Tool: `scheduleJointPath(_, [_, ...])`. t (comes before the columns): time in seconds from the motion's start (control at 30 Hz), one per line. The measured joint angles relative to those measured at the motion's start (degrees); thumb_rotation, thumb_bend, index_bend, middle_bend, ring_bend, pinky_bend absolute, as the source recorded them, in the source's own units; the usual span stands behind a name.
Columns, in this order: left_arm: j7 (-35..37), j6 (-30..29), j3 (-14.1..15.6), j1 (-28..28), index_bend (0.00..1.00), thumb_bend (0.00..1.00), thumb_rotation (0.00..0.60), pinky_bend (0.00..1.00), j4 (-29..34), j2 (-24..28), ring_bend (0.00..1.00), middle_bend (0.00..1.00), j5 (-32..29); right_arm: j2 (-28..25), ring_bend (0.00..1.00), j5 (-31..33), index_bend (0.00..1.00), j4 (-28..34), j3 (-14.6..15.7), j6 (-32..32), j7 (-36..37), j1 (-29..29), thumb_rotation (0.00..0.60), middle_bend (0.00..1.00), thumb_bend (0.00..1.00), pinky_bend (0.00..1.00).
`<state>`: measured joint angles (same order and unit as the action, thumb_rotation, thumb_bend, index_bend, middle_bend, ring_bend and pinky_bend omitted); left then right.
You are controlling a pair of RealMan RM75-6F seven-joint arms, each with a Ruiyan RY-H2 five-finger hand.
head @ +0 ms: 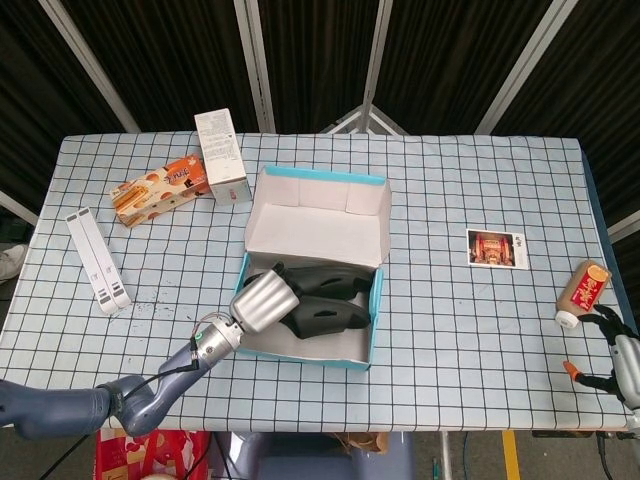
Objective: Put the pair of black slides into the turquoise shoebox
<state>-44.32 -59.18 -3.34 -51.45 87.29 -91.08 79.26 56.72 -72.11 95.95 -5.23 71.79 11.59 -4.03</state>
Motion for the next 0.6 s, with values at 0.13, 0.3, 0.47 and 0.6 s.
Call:
scheduleJointPath(0.13, [0.7, 0.1, -0.3, -0.1, 0.65, 0.43, 0.6, 0.41, -0.4, -0.4, 0.44, 0.69, 1.0, 0.0, 0.23, 0.0, 0.29, 0.1, 0.0, 0.1, -0.1, 0.0, 0.6, 0.15, 0.23, 0.27])
scheduleJointPath(0.3, [1.1, -0.4, -0.7, -0.1, 0.64, 0.42, 0.6, 0.41, 0.7, -0.1, 0.44, 0.69, 2.1, 0.0, 0.23, -0.1, 0.29, 0.2, 0.0, 0.3, -0.1, 0.1, 0.6, 0.15, 0.23, 0.27])
scheduleJointPath(0.47, [1.3, -1.0, -1.3, 0.0, 0.63, 0.4, 0.6, 0.41, 4.7, 2.0, 0.44, 0.69, 2.9, 0.0, 0.23, -0.2, 0.29, 0.1, 0.0, 0.4, -0.1, 0.1, 0.6, 0.15, 0.23, 0.27])
scheduleJointPath(0.6, [0.8, -1.4, -1.7, 0.5, 0.59, 0.4, 0.6, 0.4, 9.8, 5.0, 0.43, 0.67, 2.8, 0.0, 0.23, -0.2, 0.29, 0.1, 0.0, 0.3, -0.1, 0.0, 0.6, 0.15, 0.23, 0.27])
